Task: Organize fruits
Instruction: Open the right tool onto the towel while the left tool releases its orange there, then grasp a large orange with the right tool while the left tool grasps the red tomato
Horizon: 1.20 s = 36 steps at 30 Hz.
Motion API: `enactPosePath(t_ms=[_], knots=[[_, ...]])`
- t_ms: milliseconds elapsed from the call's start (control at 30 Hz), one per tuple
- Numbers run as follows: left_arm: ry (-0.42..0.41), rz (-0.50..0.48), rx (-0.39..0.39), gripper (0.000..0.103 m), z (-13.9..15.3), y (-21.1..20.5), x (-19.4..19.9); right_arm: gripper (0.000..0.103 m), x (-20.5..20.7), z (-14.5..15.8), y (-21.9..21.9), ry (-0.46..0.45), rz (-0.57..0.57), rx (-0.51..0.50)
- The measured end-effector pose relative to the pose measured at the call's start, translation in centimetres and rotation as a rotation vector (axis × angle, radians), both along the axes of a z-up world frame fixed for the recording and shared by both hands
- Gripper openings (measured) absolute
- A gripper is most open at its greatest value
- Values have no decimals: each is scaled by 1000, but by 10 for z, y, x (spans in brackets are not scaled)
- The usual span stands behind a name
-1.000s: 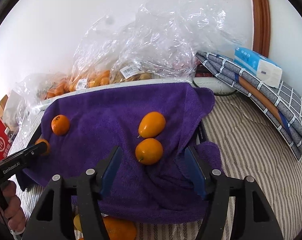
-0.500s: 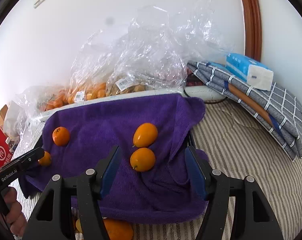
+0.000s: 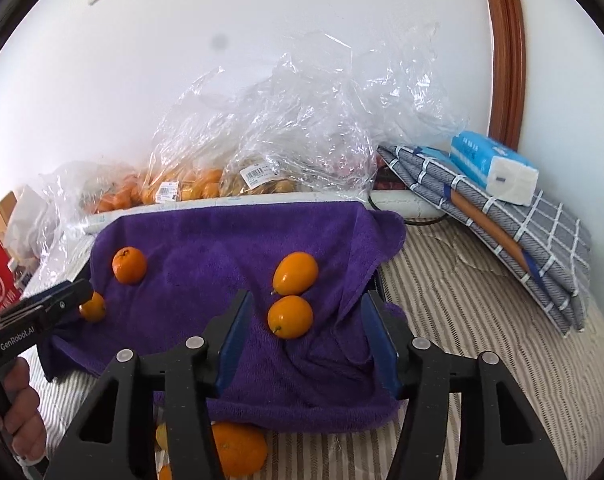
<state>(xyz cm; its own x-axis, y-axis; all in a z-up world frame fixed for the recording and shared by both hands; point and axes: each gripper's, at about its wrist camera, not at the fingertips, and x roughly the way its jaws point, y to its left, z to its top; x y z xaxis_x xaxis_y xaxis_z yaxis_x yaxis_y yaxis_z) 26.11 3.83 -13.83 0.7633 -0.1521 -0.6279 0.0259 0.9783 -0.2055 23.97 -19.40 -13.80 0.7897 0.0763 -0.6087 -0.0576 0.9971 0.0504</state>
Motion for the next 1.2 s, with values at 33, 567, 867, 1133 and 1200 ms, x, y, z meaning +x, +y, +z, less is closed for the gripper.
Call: enactPosePath(t_ms=[33,567,867,1133,1200], knots=[[1,-3,2,51,1,-1,0,55,-3,1,0,9,-5,-4],[-10,30,6,53,20,18,-45,47,-70,-20,-3,127,7,13],[11,53,50,53,21,32,-81,46,-65,-41,16,166,109,87],[25,39,27,53,19,39,-94,47,-50,-48,28,213,150,108],[34,25,22,53,17,37,-96,46,-47,-51,30,223,149,98]])
